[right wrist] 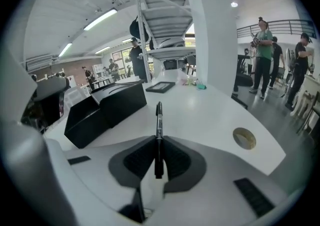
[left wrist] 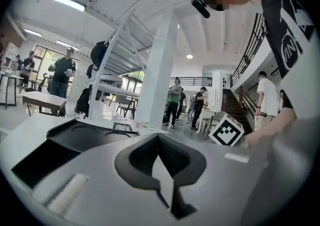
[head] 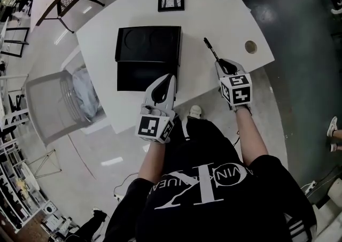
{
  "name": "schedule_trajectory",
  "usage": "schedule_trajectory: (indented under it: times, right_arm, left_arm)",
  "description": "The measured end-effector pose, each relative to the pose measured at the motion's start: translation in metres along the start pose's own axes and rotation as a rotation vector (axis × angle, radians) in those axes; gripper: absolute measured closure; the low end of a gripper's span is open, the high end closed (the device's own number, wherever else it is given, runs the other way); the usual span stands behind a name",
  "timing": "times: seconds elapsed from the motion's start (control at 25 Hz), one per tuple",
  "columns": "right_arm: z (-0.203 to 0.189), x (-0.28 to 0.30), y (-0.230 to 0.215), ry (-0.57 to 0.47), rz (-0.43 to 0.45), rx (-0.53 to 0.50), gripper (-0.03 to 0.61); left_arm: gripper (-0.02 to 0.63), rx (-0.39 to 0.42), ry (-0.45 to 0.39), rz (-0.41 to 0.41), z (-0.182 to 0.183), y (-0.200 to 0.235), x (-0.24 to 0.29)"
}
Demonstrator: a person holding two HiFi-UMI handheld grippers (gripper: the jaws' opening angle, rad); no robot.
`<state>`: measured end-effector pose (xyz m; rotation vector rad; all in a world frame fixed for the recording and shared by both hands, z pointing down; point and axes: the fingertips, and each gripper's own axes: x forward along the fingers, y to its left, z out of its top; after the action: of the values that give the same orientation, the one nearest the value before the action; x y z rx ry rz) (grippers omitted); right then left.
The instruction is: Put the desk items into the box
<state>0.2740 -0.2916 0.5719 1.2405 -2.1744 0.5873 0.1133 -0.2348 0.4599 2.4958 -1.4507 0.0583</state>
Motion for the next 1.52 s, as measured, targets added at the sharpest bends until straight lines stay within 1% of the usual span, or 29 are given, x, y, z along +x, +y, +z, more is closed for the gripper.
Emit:
schedule_trajectory:
  times: [0.28, 0.48, 0.64, 0.8, 1.24, 1.52]
  right_arm:
    - [0.028, -0.012, 0.026, -0.072, 0.021, 0.002, 0.522]
    - [0.05, -0.015, 0.054, -0.109, 0.054, -0.005, 0.522]
    - [0.067, -0.017, 0.073, -0.133, 0.075, -0.022, 0.522]
    - [0.083, -0.015, 0.094, -0.151, 0.115, -0.04, 0.522]
    - [0.106, -0.002, 0.155, -0.156, 0.24, -0.109, 0.522]
    - [0.111, 0.003, 0.189, -0.133, 0.335, -0.188, 0.522]
  left_arm:
    - [0.604, -0.002, -0.028, 0.036, 0.013, 0.025, -0.022]
    - [0.604, -0.005, -0.049, 0.067, 0.022, 0.051, -0.036]
    - [0.604, 0.0, -0.053, 0.069, 0.025, 0.068, -0.042]
    - [0.604, -0.005, -0.067, 0.085, 0.033, 0.085, -0.047]
    - [0.604, -0.005, -0.086, 0.153, 0.045, 0.13, -0.069]
    - [0.604, -0.018, -0.098, 0.186, 0.047, 0.15, -0.082]
